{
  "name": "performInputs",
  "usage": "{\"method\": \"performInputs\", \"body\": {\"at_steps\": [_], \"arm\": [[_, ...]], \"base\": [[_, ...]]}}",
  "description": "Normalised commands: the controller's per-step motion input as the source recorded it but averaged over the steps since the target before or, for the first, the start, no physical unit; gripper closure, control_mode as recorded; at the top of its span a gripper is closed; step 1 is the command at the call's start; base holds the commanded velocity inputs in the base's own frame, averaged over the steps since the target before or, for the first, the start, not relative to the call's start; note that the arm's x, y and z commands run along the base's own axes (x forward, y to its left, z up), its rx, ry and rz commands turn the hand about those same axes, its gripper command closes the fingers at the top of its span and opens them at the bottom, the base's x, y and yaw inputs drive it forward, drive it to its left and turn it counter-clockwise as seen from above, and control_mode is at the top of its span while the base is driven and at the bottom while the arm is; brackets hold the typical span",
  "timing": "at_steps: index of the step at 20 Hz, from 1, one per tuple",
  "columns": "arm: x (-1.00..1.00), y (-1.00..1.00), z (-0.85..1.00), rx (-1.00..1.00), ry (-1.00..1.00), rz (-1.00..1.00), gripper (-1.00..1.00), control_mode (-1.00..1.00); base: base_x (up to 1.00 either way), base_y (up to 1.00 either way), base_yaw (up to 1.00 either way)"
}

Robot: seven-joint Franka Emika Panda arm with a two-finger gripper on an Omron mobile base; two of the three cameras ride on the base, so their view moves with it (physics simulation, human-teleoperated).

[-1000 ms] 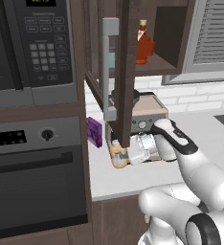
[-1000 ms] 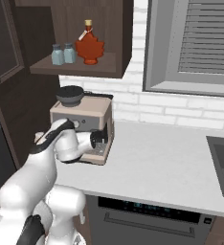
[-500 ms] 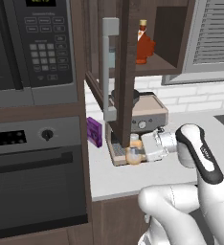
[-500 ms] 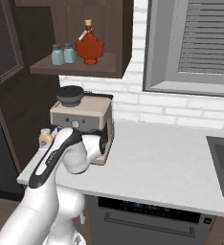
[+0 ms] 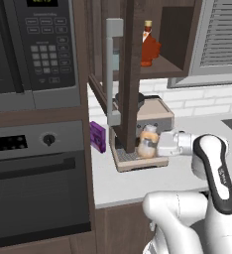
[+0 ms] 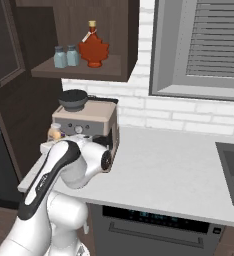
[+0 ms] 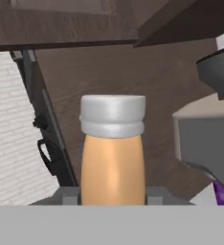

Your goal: Put the shaker and condiment bottle from the counter next to their counterparts in the cabinet.

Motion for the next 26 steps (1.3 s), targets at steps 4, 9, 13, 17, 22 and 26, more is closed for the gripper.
{"method": "performInputs", "body": {"at_steps": [4, 9, 13, 17, 22, 26], "arm": [[-0.02, -0.25, 0.46, 0.01, 0.00, -0.22, 1.00, -1.00], [-0.01, -0.15, 0.38, 0.00, 0.00, -0.16, 1.00, -1.00], [0.00, -0.07, 0.37, -0.04, 0.00, -0.11, 1.00, -1.00], [0.00, 0.00, 0.35, -0.07, -0.01, -0.09, 1.00, -1.00], [0.00, -0.05, 0.37, -0.07, 0.00, -0.11, 1.00, -1.00], [0.00, -0.11, 0.42, -0.07, 0.00, -0.11, 1.00, -1.00]], "base": [[0.00, 0.00, 0.00], [0.00, 0.00, 0.00], [0.00, 0.00, 0.00], [0.00, 0.00, 0.00], [0.00, 0.00, 0.00], [0.00, 0.00, 0.00]]}}
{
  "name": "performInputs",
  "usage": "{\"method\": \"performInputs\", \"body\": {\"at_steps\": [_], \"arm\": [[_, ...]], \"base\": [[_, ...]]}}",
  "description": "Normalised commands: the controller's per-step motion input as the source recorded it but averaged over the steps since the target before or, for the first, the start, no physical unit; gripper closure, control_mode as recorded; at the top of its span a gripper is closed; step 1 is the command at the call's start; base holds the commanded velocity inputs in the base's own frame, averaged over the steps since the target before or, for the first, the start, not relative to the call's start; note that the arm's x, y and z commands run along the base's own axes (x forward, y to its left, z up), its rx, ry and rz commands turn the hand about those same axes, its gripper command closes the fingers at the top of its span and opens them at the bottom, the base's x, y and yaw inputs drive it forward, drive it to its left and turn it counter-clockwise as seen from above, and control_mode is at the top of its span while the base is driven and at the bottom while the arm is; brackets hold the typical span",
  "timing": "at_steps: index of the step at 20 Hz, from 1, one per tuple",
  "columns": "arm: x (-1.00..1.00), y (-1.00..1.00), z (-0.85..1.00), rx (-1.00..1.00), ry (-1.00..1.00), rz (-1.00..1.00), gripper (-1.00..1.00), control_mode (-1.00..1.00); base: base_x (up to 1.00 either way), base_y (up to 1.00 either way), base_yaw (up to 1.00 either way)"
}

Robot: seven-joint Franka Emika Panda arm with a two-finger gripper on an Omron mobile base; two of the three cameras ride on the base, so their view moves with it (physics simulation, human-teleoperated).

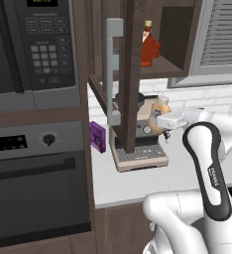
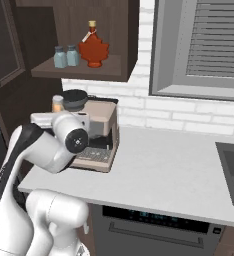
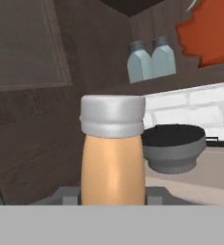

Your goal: Put the shaker and condiment bottle from the counter next to their counterparts in the cabinet.

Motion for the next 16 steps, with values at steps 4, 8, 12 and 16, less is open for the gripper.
{"method": "performInputs", "body": {"at_steps": [4, 8, 12, 16], "arm": [[0.00, -0.23, 0.46, -0.05, 0.00, -0.11, 1.00, -1.00], [0.00, -0.21, 0.51, -0.06, 0.00, -0.10, 1.00, -1.00], [0.00, -0.15, 0.46, -0.07, 0.00, -0.11, 1.00, -1.00], [0.00, -0.01, 0.28, -0.08, -0.07, -0.11, 1.00, -1.00]], "base": [[0.00, 0.00, 0.00], [0.00, 0.00, 0.00], [0.00, 0.00, 0.00], [0.00, 0.00, 0.00]]}}
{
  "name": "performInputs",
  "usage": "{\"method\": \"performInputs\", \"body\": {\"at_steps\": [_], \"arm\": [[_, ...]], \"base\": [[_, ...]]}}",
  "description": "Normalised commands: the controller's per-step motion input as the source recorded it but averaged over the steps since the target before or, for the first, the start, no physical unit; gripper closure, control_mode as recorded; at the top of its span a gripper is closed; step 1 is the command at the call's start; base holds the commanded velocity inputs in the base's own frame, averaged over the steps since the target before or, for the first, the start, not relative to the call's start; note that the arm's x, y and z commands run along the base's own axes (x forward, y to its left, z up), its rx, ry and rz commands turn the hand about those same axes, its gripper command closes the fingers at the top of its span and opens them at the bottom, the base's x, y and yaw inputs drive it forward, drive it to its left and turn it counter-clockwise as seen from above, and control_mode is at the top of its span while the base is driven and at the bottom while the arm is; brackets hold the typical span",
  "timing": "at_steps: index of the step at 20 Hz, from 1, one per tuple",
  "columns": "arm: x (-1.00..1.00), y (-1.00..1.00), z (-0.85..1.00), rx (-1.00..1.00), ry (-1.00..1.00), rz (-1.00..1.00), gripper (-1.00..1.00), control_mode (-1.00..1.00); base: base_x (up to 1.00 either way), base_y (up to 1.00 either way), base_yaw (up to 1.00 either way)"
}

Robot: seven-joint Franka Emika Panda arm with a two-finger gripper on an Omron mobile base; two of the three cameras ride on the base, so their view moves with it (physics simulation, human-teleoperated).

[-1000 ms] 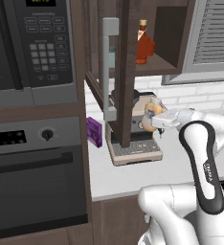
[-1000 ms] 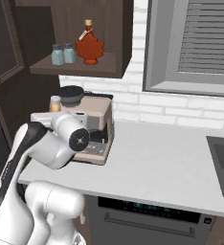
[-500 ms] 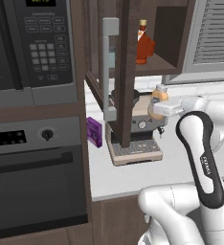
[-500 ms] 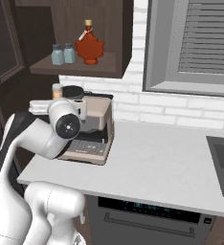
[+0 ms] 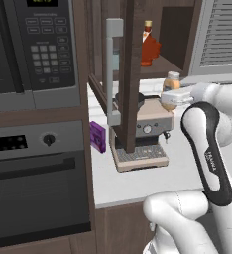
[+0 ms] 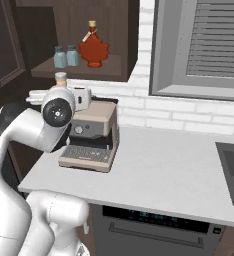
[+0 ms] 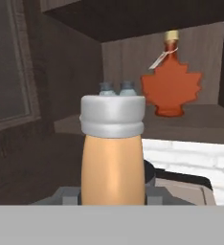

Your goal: Put the shaker and condiment bottle from the counter next to their counterparts in the cabinet.

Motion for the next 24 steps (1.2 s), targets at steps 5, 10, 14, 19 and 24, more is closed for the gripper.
{"method": "performInputs", "body": {"at_steps": [5, 10, 14, 19, 24], "arm": [[0.00, 0.00, 0.02, -0.05, -0.08, -0.16, 1.00, -1.00], [0.00, 0.00, 0.00, -0.01, -0.09, -0.18, 1.00, -1.00], [-0.01, 0.00, 0.11, 0.00, -0.01, -0.20, 1.00, -1.00], [0.00, 0.00, 0.13, 0.01, 0.00, -0.20, 1.00, -1.00], [0.00, 0.00, 0.20, 0.00, 0.00, -0.19, 1.00, -1.00]], "base": [[0.00, 0.00, 0.00], [0.00, 0.00, 0.00], [0.00, 0.00, 0.00], [0.00, 0.00, 0.00], [0.00, 0.00, 0.00]]}}
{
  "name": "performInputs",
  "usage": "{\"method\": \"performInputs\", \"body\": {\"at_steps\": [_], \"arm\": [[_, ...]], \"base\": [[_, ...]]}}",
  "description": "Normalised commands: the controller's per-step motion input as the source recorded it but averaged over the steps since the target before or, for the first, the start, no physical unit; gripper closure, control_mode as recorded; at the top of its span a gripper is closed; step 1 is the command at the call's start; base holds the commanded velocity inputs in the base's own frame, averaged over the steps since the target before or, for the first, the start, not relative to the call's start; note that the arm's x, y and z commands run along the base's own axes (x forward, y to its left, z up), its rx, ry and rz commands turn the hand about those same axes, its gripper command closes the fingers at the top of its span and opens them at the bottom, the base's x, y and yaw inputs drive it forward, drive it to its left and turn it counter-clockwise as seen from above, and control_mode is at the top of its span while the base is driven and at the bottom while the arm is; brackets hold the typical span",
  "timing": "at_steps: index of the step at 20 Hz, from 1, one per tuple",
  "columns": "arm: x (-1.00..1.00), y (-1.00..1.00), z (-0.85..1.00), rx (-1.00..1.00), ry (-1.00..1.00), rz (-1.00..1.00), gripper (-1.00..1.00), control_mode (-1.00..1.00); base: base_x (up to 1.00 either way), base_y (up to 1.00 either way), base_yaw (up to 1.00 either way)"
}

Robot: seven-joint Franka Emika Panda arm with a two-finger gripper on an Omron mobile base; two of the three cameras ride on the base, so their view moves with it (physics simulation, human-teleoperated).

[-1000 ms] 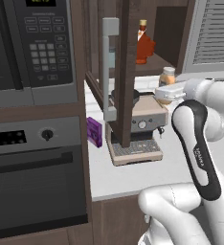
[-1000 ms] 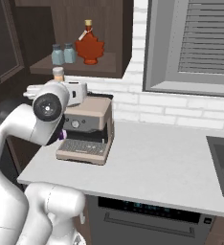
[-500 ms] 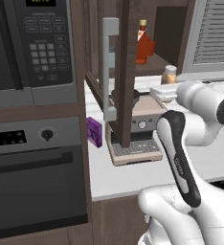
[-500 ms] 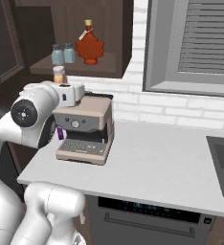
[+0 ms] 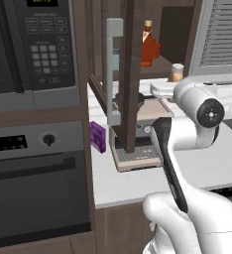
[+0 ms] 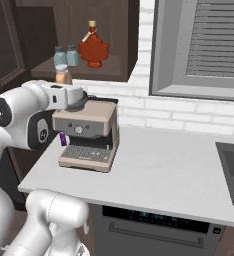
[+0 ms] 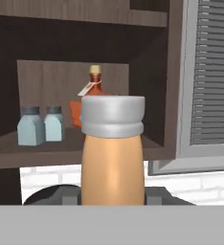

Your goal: Put the shaker and condiment bottle from the counter next to their counterparts in the cabinet.

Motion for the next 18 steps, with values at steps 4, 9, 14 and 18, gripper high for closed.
{"method": "performInputs", "body": {"at_steps": [4, 9, 14, 18], "arm": [[0.00, -0.10, 0.11, 0.00, 0.00, -0.14, 1.00, -1.00], [0.24, -0.20, 0.08, 0.00, 0.00, -0.06, 1.00, -1.00], [0.24, -0.13, 0.08, 0.00, -0.03, -0.01, 1.00, -1.00], [0.32, -0.07, 0.02, 0.00, -0.03, 0.00, 1.00, -1.00]], "base": [[0.00, 0.00, 0.00], [0.00, 0.00, 0.00], [0.00, 0.00, 0.00], [0.00, 0.00, 0.00]]}}
